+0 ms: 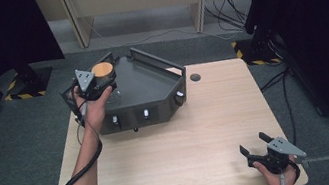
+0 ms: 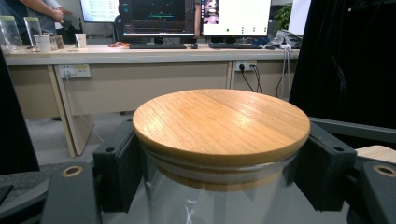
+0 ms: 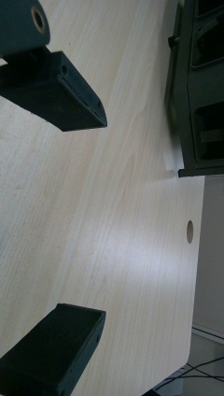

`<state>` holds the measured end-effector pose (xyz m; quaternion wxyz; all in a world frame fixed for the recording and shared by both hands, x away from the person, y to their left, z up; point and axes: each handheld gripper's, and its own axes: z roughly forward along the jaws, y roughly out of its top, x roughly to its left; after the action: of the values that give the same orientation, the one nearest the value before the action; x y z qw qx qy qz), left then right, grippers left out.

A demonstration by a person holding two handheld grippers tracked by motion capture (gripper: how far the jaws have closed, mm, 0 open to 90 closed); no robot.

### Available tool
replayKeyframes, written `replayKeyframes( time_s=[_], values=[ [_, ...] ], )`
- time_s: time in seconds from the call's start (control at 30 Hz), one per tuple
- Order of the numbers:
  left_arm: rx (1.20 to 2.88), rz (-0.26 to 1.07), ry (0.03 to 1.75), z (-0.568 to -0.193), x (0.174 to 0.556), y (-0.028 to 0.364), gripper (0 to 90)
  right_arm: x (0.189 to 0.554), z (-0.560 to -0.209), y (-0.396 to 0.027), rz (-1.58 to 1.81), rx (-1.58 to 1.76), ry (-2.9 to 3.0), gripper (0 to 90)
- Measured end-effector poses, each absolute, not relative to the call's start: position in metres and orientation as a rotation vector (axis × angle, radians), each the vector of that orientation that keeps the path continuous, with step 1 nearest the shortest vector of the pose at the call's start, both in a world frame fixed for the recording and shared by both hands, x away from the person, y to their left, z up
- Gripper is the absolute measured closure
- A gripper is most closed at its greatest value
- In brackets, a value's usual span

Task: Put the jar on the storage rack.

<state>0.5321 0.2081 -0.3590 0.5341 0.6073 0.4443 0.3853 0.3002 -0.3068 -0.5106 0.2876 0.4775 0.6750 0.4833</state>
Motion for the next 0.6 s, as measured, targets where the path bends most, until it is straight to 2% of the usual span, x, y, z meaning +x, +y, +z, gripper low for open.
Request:
replayKeyframes(
  time_s=[0.43, 0.6],
  values=[
    [1.452, 0.902, 1.056, -0.3571, 0.5330, 0.2090, 24.5, 0.3001, -0.5107, -0.3067, 1.291, 1.274, 1.803, 7.8],
    [1.441, 0.892, 1.084, -0.3545, 0.5298, 0.2120, 13.6, 0.2999, -0.5106, -0.3065, 1.291, 1.272, 1.804, 7.7]
  ],
)
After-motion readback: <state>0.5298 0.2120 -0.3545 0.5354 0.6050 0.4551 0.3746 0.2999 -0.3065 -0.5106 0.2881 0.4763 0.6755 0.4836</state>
